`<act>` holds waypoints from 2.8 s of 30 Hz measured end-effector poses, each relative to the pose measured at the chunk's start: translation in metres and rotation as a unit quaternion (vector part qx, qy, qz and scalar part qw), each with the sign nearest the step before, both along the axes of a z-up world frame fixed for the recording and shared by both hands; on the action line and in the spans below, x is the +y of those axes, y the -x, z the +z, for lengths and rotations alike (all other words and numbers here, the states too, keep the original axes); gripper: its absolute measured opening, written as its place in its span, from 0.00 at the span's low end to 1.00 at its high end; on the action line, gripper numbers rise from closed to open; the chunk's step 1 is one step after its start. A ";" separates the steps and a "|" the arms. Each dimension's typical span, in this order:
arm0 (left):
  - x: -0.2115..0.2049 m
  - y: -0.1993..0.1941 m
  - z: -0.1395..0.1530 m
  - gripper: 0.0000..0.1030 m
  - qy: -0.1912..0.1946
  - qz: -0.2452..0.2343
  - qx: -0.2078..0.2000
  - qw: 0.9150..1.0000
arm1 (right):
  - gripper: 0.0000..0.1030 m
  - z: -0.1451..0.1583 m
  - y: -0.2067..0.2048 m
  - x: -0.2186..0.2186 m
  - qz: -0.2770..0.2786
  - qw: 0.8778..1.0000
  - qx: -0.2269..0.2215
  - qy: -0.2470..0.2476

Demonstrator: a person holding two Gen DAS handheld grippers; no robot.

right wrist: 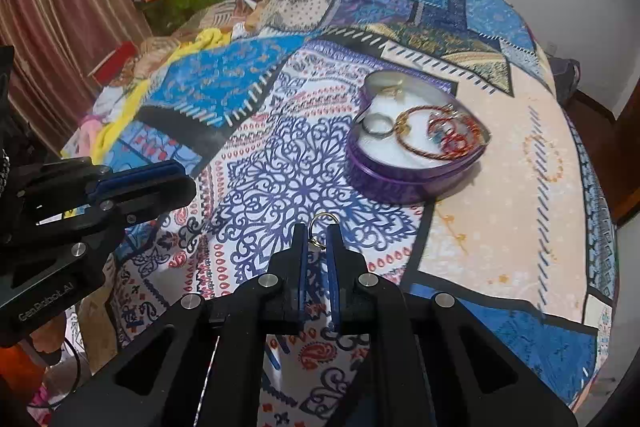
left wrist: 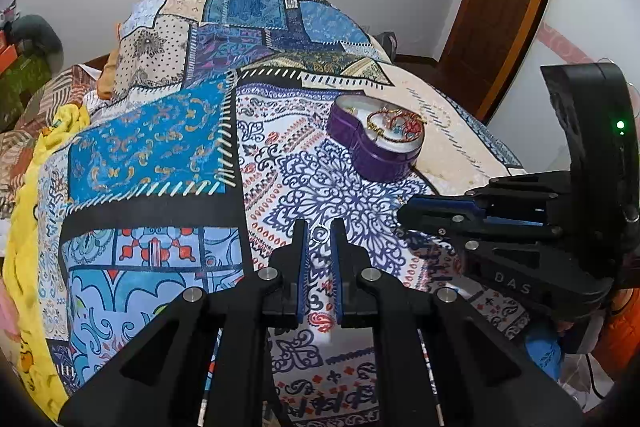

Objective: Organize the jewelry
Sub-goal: 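Carry both held rings over the purple heart tin with both tools, then lower both tools into the tin and open them to release the rings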

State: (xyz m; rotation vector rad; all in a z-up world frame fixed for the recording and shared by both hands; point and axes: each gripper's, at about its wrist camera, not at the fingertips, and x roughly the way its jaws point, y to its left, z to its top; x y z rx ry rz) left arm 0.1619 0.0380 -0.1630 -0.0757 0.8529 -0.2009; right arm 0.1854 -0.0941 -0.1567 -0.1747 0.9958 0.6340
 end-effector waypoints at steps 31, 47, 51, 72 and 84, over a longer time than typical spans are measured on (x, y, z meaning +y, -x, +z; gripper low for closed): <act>-0.034 -0.060 0.039 0.09 0.001 -0.028 -0.056 0.998 | 0.08 0.044 -0.032 -0.052 -0.073 0.993 -0.071 -0.059; -0.044 -0.106 0.020 0.09 0.006 -0.046 -0.038 0.998 | 0.08 0.028 -0.055 -0.042 -0.053 0.996 -0.060 -0.050; -0.046 -0.118 0.012 0.09 0.015 -0.053 -0.024 0.998 | 0.08 0.022 -0.059 -0.038 -0.042 0.997 -0.053 -0.042; -0.047 -0.126 0.001 0.09 0.019 -0.066 -0.002 0.998 | 0.08 0.010 -0.067 -0.026 -0.010 0.999 -0.032 -0.019; -0.027 -0.106 0.012 0.32 0.001 -0.030 -0.016 0.999 | 0.09 0.013 -0.064 -0.026 -0.012 0.999 -0.038 -0.009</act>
